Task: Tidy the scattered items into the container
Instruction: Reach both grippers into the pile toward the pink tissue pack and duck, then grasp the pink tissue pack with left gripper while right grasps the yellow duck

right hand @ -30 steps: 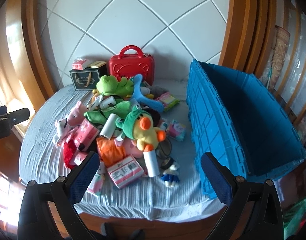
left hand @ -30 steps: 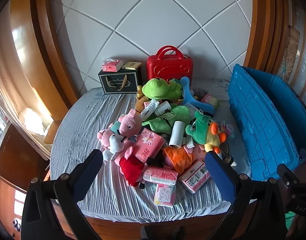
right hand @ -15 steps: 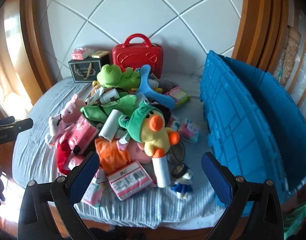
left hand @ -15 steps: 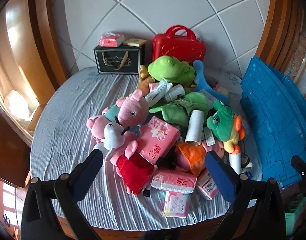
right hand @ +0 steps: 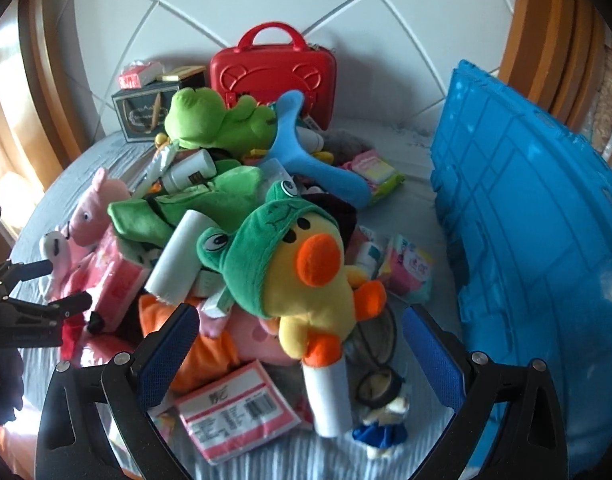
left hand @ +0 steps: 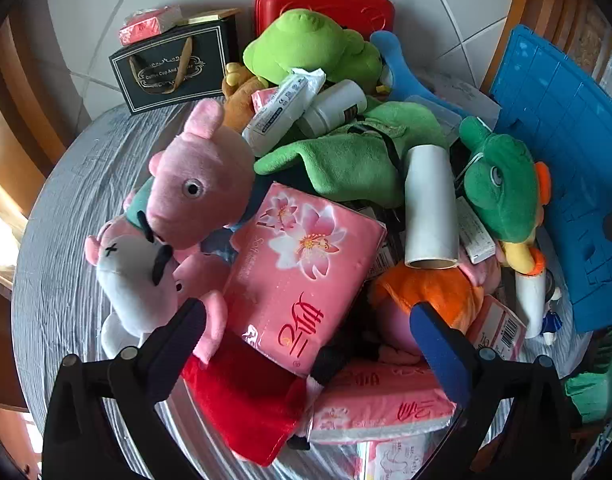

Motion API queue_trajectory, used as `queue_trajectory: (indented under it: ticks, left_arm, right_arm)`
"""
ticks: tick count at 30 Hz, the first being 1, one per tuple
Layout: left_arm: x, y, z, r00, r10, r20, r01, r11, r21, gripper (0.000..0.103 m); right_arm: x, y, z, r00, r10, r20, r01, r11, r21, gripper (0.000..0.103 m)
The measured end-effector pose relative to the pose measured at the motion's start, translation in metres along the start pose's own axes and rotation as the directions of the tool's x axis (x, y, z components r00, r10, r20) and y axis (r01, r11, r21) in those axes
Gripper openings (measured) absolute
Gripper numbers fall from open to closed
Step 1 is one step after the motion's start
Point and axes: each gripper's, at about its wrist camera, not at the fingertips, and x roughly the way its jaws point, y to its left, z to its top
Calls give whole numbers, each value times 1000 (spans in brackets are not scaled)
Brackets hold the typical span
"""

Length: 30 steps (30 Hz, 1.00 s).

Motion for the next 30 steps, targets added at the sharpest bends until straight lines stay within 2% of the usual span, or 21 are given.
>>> queue_trajectory:
  ticks: [1,3,4,5,9,12,15,17,18,21,23,24,28,30]
  left_arm:
    - [8,-2,1,1000,3,-12,-3,1000,12,103]
    - [24,-3,3,999,39,-35,-38,999,27,103]
    - [30,-2,4,998,48,-41,-46,999,28,103]
    - [35,-1,6,999,-28,-44,35,985,169,103]
    - [57,-3,16,996,-63,-68,76,975,209,103]
    - [67,-12,18,997,-52,-64,68,957,283,103]
    - [70,-15,18,997,-52,-50,66,948,310,103]
    - [71,-18,14,998,-51,-32,59,938,341,103]
    - [71,-18,14,999,-45,-28,52,932,359,103]
    - [70,-19,15,999,-32,-29,41,922,386,103]
    - [68,-8,17,995,-87,-40,95,941,326,103]
    - [68,-3,17,994,-106,-40,113,941,318,103]
    - [73,-4,17,990,-132,-39,137,913,385,103]
    - [81,-11,19,990,-120,-71,139,889,436,103]
  right_arm:
    - [8,-1,3,1000,4,-5,-4,1000,-15,103]
    - [21,-5,7,992,-122,-22,124,983,137,103]
    - [29,-8,9,993,-115,-25,117,985,128,103]
    - [35,-11,10,993,-112,-27,114,985,131,103]
    - [65,-22,12,994,-90,-54,97,986,138,103]
    - [87,-27,12,993,-80,-83,90,988,127,103]
    - [103,-30,16,995,-44,-88,55,990,129,103]
    - [112,-30,19,993,-40,-108,62,976,211,103]
    - [118,-28,21,993,-31,-113,54,979,198,103]
    - [131,-27,25,990,-56,-128,84,972,221,103]
    - [136,-27,27,988,-62,-139,91,973,213,103]
    - [138,-26,27,987,-71,-143,99,974,204,103]
    - [153,-22,23,966,-164,-202,195,970,143,103]
    - [155,-28,23,965,-160,-208,198,965,174,103]
